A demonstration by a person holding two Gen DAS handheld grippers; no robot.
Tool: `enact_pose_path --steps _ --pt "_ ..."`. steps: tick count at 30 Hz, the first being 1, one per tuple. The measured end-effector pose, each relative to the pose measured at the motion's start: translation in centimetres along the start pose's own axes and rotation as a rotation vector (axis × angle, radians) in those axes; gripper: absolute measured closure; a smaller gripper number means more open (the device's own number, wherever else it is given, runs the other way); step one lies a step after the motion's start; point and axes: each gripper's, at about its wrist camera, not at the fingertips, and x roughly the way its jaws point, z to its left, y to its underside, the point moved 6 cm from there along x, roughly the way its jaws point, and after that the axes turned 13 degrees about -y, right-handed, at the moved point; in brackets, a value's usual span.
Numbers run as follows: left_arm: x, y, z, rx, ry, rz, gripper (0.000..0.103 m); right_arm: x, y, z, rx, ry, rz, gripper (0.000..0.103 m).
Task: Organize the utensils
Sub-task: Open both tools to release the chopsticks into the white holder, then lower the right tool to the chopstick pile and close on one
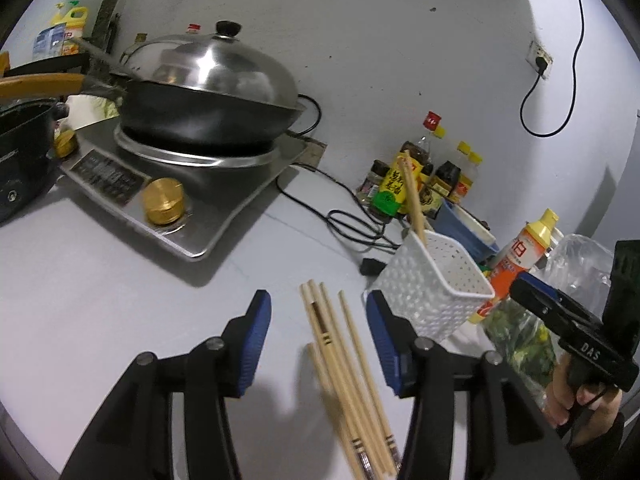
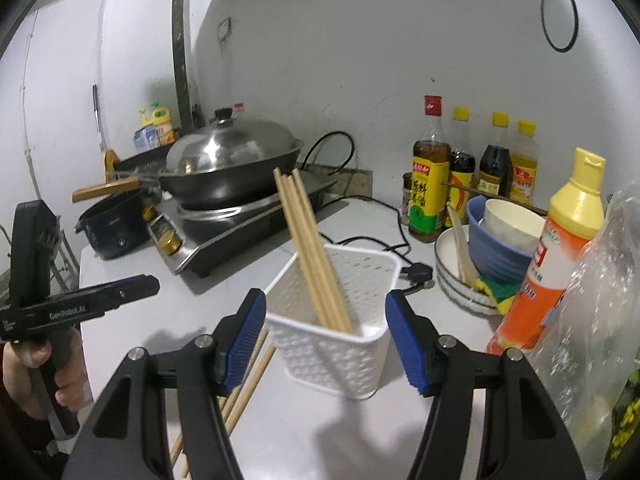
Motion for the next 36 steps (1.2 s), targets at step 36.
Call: enact_pose_path --steps 36 --pt "0.6 3.5 5.4 0.077 0.013 0.035 0.029 11.7 9.0 4.5 0.136 0.047 0.401 0.043"
